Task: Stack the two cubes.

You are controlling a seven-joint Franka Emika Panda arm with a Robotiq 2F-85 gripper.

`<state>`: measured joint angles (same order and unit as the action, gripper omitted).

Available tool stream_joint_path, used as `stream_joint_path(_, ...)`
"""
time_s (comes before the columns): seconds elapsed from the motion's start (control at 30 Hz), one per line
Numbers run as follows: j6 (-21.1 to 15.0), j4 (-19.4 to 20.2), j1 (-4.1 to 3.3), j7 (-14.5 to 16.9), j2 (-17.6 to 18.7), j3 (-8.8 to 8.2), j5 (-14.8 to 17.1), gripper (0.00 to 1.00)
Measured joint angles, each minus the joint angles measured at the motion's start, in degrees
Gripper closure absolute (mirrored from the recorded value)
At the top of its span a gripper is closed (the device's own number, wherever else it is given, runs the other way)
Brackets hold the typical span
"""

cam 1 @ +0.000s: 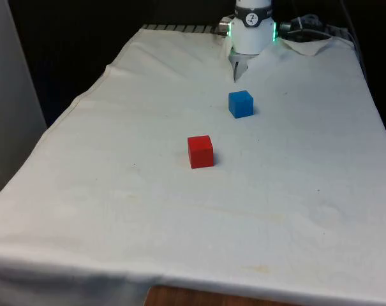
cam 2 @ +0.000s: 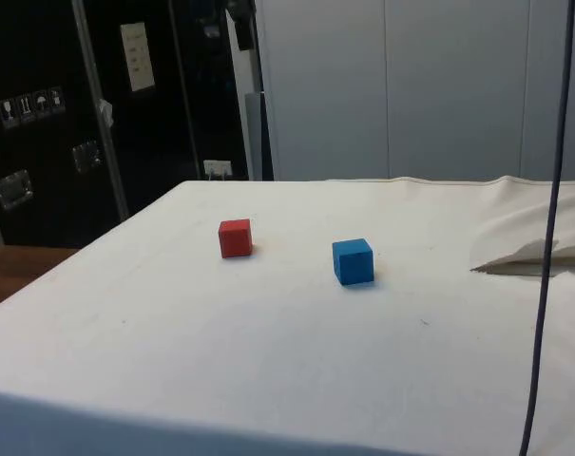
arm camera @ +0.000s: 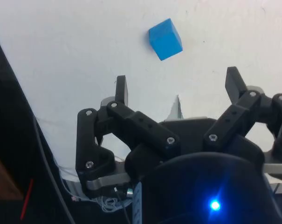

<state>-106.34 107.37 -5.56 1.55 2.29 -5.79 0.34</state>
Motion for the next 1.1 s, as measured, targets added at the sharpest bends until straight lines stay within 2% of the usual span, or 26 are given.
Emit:
stream_joint_path(0.3,-2.1,6.1,-0.06,0.0,-4.5,0.4,-0.1,0.0)
stream_joint_path(0.57,-3.7,9.1,-0.06,0.0,-6.7,0.63,-0.3,0.0)
stream_joint_path(1.1,-10.1,20.1,-0.06,1.0,-13.8,0.8,-0.6,0.0)
